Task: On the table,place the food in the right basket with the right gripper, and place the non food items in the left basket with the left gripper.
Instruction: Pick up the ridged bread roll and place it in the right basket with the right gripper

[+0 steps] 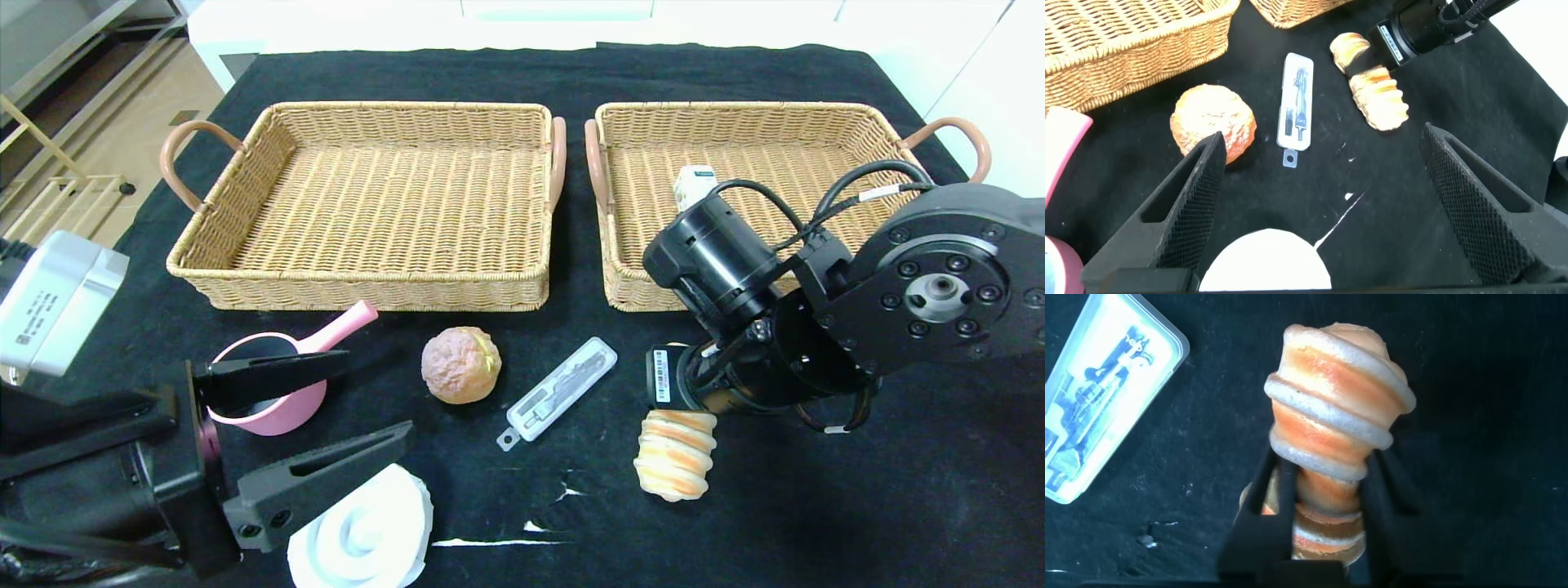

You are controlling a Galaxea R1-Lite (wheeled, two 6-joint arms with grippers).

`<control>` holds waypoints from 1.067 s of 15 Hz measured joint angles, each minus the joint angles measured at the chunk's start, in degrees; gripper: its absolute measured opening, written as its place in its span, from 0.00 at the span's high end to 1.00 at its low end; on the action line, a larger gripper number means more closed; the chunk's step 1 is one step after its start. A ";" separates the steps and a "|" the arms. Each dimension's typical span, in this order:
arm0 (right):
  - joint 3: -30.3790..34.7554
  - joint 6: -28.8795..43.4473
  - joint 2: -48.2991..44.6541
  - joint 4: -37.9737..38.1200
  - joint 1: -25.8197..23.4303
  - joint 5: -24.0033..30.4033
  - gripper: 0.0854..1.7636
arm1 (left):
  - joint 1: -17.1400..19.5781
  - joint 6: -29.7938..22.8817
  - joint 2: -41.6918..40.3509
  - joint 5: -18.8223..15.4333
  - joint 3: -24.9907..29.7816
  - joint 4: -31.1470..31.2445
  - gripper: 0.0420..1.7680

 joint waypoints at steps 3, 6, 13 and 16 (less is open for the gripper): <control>0.02 0.01 0.20 0.00 -0.16 0.00 0.76 | 0.00 0.17 -0.06 0.00 0.01 0.02 0.03; 0.10 -0.07 0.52 0.02 -0.28 -0.04 0.77 | 0.00 0.20 -0.17 0.00 0.01 0.02 0.03; -0.69 -0.79 0.13 3.33 0.15 -0.17 0.79 | 0.02 0.55 -0.48 0.00 -0.11 0.23 0.03; -2.16 -3.11 -2.67 5.84 1.82 -0.74 0.80 | 0.09 0.55 -0.48 -0.02 -0.11 0.00 0.03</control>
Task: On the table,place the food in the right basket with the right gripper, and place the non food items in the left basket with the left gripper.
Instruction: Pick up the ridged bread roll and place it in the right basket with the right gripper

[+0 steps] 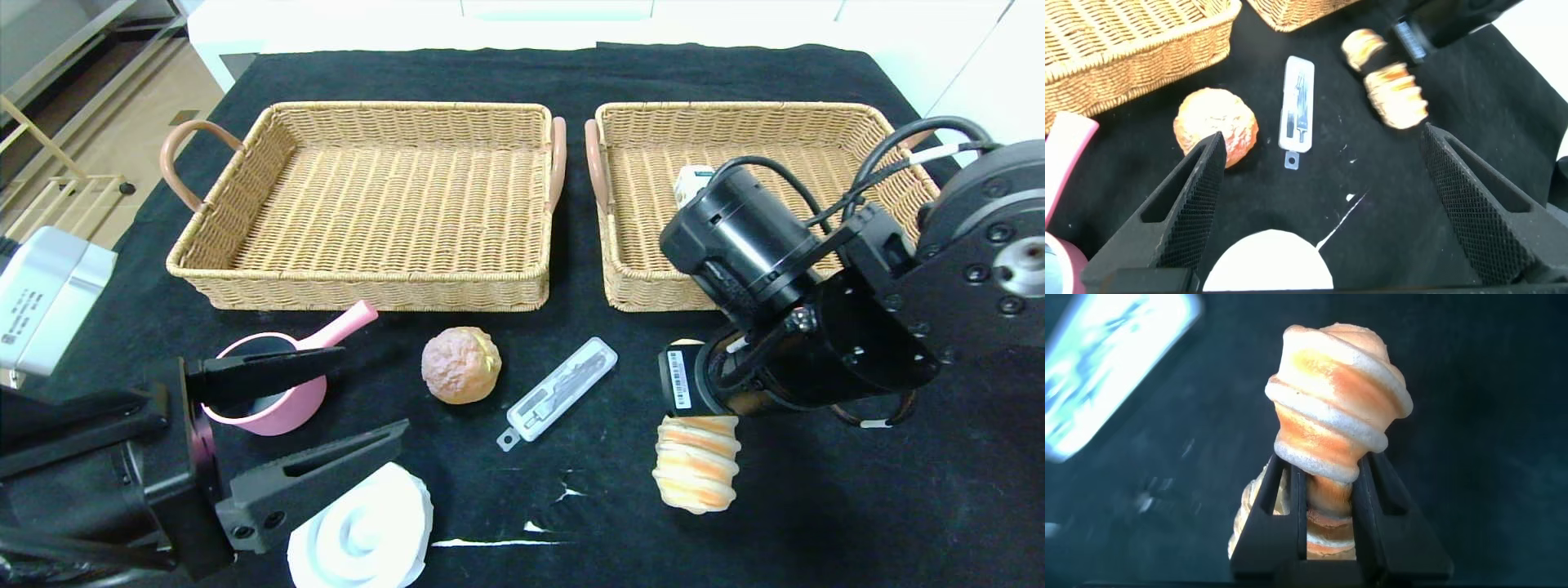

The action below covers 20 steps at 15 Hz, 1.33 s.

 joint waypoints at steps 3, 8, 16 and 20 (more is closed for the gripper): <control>-2.47 -2.17 -3.23 2.77 1.44 -1.38 0.81 | 0.00 0.00 0.04 0.00 -0.02 -0.02 0.03; -9.75 -6.08 -5.11 2.49 -0.94 -1.57 0.81 | 0.00 -0.09 0.20 0.02 -0.02 -0.11 0.03; -17.23 -17.59 -1.61 -19.70 -9.84 -1.44 0.81 | 0.06 -0.11 0.50 0.02 -0.02 -0.11 0.03; -17.12 -19.98 0.24 -25.51 -11.04 -1.55 0.81 | 0.11 -0.07 0.80 0.02 -0.02 -0.11 0.03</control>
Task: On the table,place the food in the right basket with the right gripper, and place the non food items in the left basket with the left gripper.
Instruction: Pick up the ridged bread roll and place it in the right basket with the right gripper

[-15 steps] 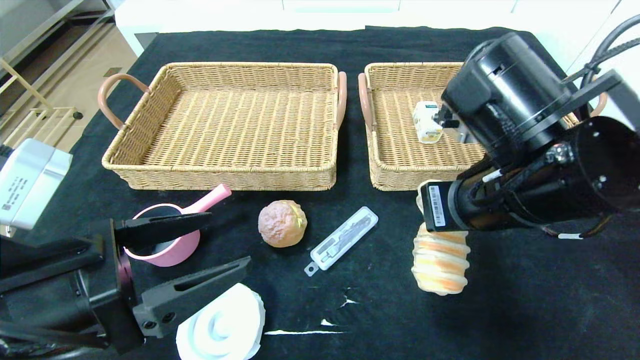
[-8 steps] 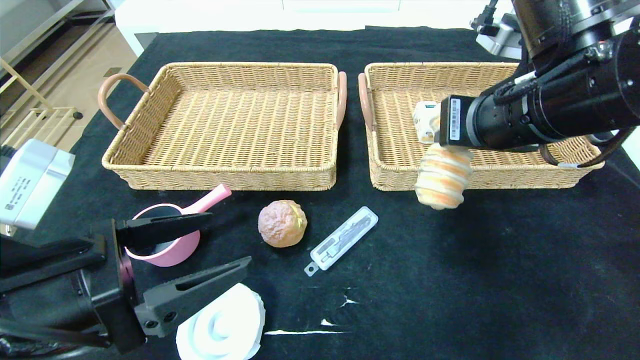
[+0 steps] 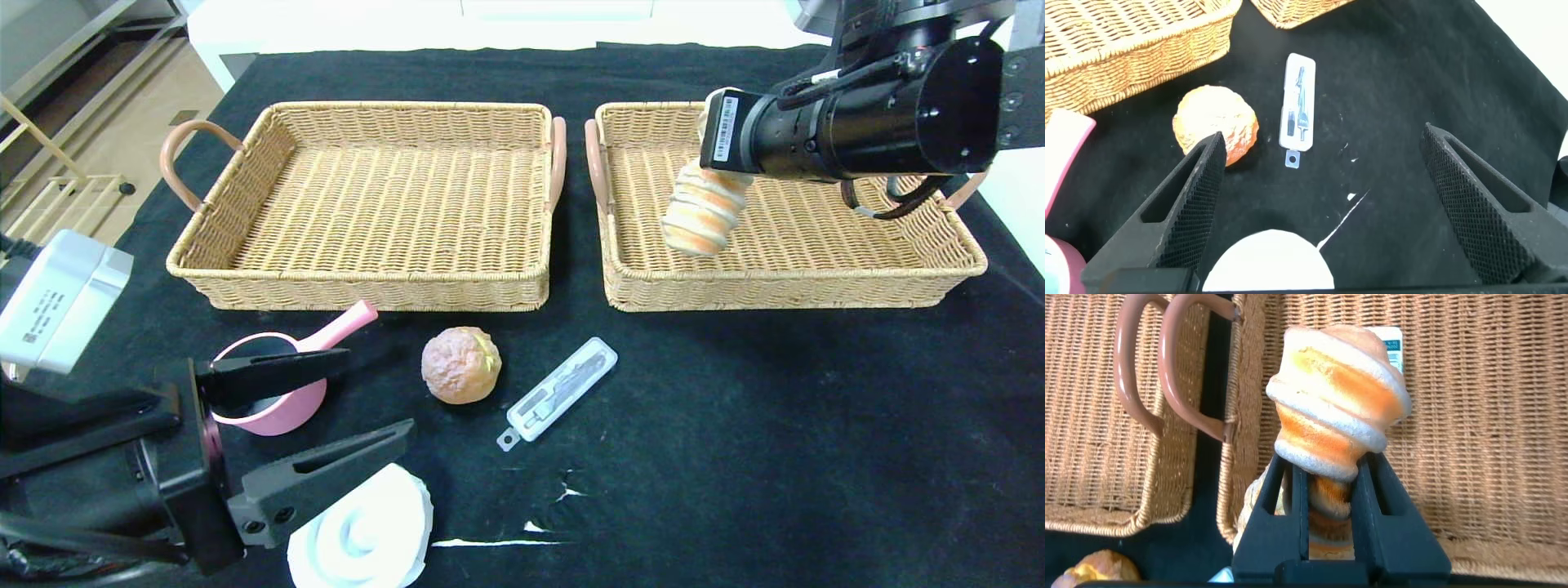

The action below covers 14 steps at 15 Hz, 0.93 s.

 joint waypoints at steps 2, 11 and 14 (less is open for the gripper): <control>0.02 -0.96 1.49 -4.22 0.02 -0.06 0.81 | -0.02 0.00 0.20 0.00 0.00 -0.07 0.03; 0.28 -4.46 6.12 -12.74 -1.35 -2.18 0.82 | 0.02 0.07 0.38 0.00 -0.13 -0.20 0.03; 0.61 -4.55 6.80 -14.03 -1.50 -2.29 0.82 | 0.48 0.07 0.39 0.00 -0.28 -0.22 0.03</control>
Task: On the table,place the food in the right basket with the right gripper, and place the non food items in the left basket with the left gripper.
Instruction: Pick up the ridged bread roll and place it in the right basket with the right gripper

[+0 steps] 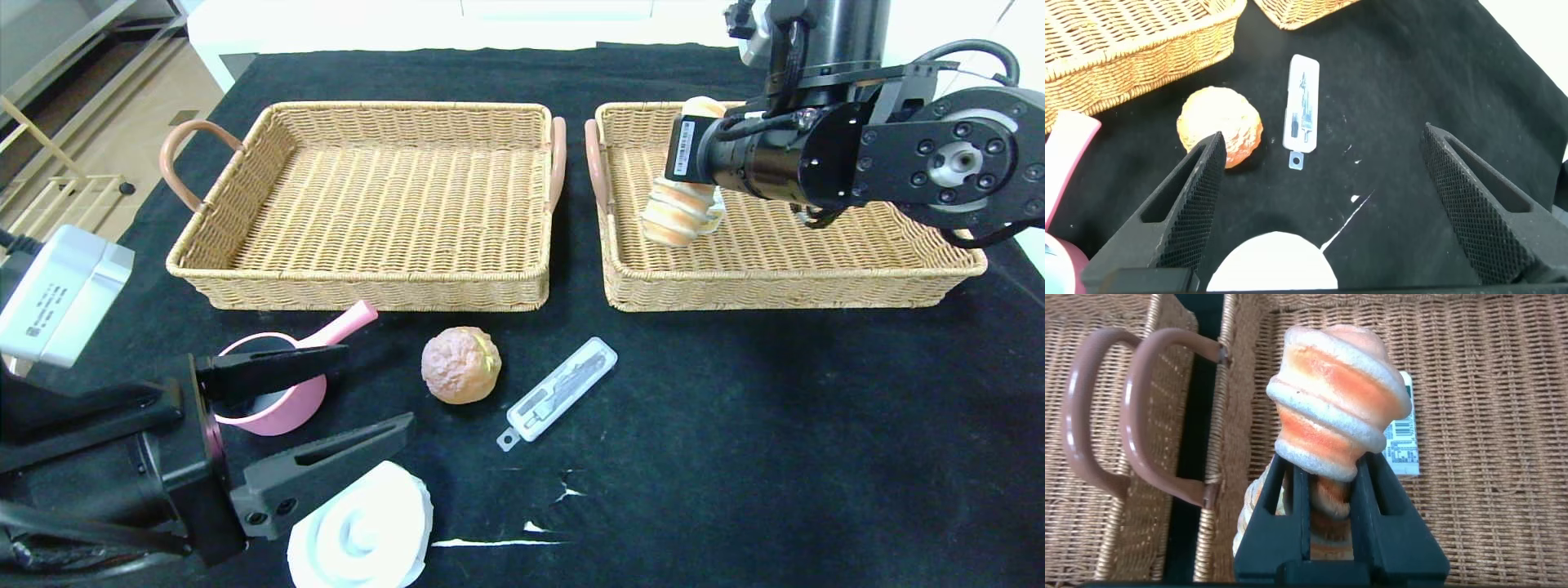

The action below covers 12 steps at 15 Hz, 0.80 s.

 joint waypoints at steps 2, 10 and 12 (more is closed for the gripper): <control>0.11 -0.04 0.15 -0.02 0.04 -0.02 0.82 | 0.07 0.00 0.00 0.00 -0.02 0.04 0.03; 1.32 0.24 -0.73 0.30 0.34 -0.11 0.32 | 0.11 0.04 -0.01 0.00 -0.02 0.06 0.03; 2.56 0.09 -1.60 0.35 0.76 -0.09 0.25 | 0.11 0.06 0.00 0.00 -0.02 0.09 0.03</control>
